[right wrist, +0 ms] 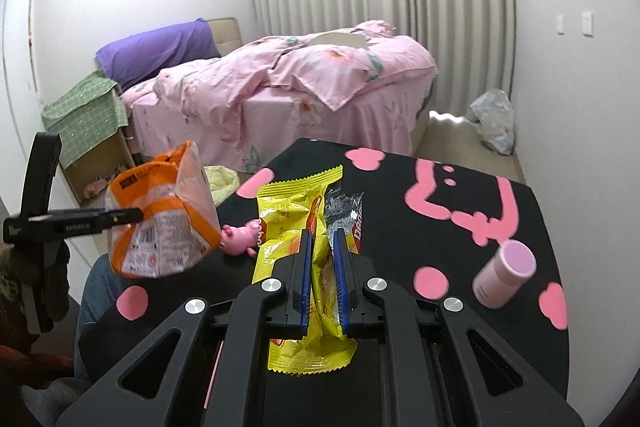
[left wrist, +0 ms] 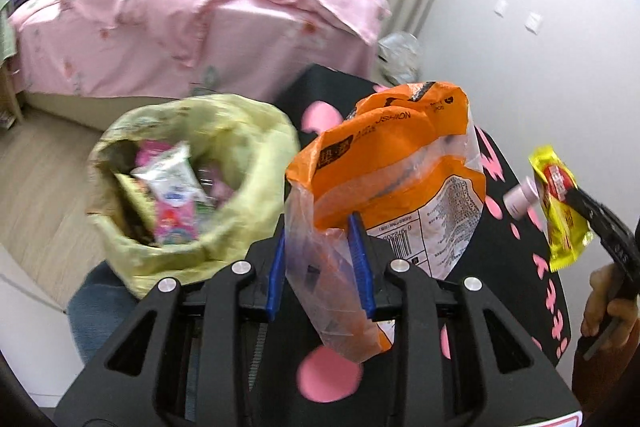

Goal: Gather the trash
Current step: 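Carry the orange bag over the yellow bag and open the left tool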

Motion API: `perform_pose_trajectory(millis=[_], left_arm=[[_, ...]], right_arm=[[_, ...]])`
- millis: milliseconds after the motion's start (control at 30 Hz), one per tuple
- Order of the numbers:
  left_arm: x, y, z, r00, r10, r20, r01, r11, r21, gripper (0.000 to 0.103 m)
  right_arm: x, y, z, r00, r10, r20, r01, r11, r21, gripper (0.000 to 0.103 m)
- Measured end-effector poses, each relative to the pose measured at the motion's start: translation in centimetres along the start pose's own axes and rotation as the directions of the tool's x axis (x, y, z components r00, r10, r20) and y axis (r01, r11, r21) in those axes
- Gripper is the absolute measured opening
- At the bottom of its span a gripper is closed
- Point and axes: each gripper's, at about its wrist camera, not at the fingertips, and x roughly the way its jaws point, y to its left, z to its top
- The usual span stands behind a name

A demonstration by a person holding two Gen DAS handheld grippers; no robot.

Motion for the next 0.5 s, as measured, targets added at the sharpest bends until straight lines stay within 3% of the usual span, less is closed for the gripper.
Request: perform_pose_trajectory(millis=[267, 500], left_arm=[[-2.2, 7.2, 1.5, 0.987, 0.142, 0.081, -0.131, 0.984, -0.123, 0.028], [-0.5, 13.8, 3.1, 0.958, 0.271, 0.091, -0.241, 0.937, -0.252, 0.028]], right_arm=[[2.4, 3.9, 3.3, 0.997, 0.083, 0.003, -0.083, 0.995, -0.048, 0.012], [7.3, 9.0, 7.3, 0.981, 0.196, -0.007, -0.195, 0.975, -0.104, 0.012]])
